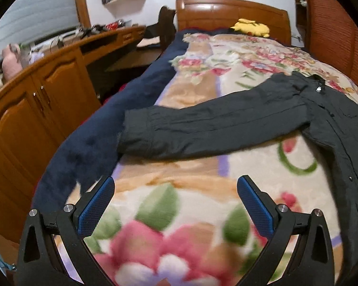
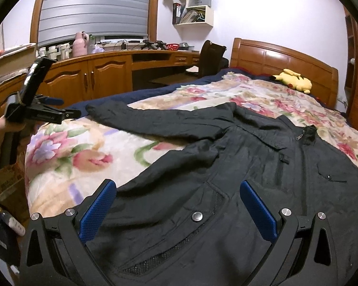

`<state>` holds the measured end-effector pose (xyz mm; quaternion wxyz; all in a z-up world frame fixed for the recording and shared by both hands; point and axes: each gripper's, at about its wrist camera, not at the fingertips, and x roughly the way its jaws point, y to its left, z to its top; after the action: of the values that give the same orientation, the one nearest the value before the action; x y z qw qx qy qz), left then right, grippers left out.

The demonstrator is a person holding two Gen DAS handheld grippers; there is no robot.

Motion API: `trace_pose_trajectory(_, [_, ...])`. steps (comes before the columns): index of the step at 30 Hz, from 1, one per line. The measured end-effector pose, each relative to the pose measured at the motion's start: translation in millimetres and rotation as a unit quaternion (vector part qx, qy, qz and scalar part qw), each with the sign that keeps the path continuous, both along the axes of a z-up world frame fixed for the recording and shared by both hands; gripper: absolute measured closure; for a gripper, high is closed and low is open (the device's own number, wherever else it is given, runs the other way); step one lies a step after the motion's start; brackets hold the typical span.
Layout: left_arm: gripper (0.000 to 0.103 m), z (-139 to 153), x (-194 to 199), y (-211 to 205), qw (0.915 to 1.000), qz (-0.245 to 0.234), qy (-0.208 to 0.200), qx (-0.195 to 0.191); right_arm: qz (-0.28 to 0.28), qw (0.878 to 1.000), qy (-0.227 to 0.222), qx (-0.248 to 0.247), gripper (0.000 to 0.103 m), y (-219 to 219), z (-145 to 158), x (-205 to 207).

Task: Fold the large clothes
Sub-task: 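Move the left tool toward the jacket sleeve cuff nearest it, then grasp the sleeve cuff with the left gripper and lift it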

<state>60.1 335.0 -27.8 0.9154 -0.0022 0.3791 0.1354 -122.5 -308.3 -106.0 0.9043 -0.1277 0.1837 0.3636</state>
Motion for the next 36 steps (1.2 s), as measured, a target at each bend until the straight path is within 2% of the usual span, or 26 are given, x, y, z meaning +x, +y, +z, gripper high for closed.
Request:
trace_pose_trajectory(4, [0.0, -4.5, 7.5, 30.3, 0.9993, 0.017, 0.006, -0.033, 0.001, 1.0, 0.001, -0.013, 0.0, 9.4, -3.8, 0.6])
trace_pose_trajectory(10, [0.002, -12.1, 23.7, 62.8, 0.9972, 0.045, 0.008, -0.06, -0.002, 1.0, 0.001, -0.028, 0.0, 23.2, -4.4, -4.8])
trace_pose_trajectory(13, [0.018, -14.5, 31.5, 74.6, 0.994, 0.053, 0.004, -0.095, -0.004, 0.999, 0.0, -0.034, 0.0, 55.3, 5.6, -7.7])
trace_pose_trajectory(14, [0.025, -16.1, 35.1, 77.1, 0.9931, 0.054, 0.007, -0.103, -0.004, 0.999, 0.001, -0.034, 0.0, 55.2, 5.6, -7.7])
trace_pose_trajectory(17, [0.037, -21.0, 45.4, 81.1, 0.9917, 0.058, 0.012, -0.114, -0.003, 0.999, 0.001, -0.038, 0.0, 61.2, 4.7, -6.5])
trace_pose_trajectory(24, [0.043, -30.9, 61.5, 89.2, 0.9874, 0.088, 0.006, -0.132, -0.002, 0.999, 0.001, -0.037, 0.0, 64.9, 3.8, -7.2])
trace_pose_trajectory(25, [0.047, -33.2, 64.0, 90.0, 0.9866, 0.092, 0.009, -0.134, -0.001, 0.999, 0.002, -0.037, 0.0, 64.6, 3.7, -7.0])
trace_pose_trajectory(30, [0.074, -37.8, 70.6, 90.2, 0.9866, 0.088, 0.019, -0.136, 0.002, 0.999, 0.007, -0.043, 0.0, 67.1, 2.1, -7.0])
trace_pose_trajectory(31, [0.089, -37.9, 71.3, 89.5, 0.9869, 0.085, 0.021, -0.135, 0.002, 0.999, 0.007, -0.043, 0.0, 67.1, 2.0, -7.0])
trace_pose_trajectory(32, [0.097, -36.6, 71.6, 88.1, 0.9878, 0.085, 0.024, -0.128, 0.002, 0.999, 0.008, -0.043, 0.0, 67.1, 2.0, -7.1])
trace_pose_trajectory(36, [0.099, -20.6, 70.0, 72.6, 0.9921, 0.069, 0.024, -0.103, 0.002, 0.999, 0.011, -0.041, 0.0, 65.5, 2.7, -6.4])
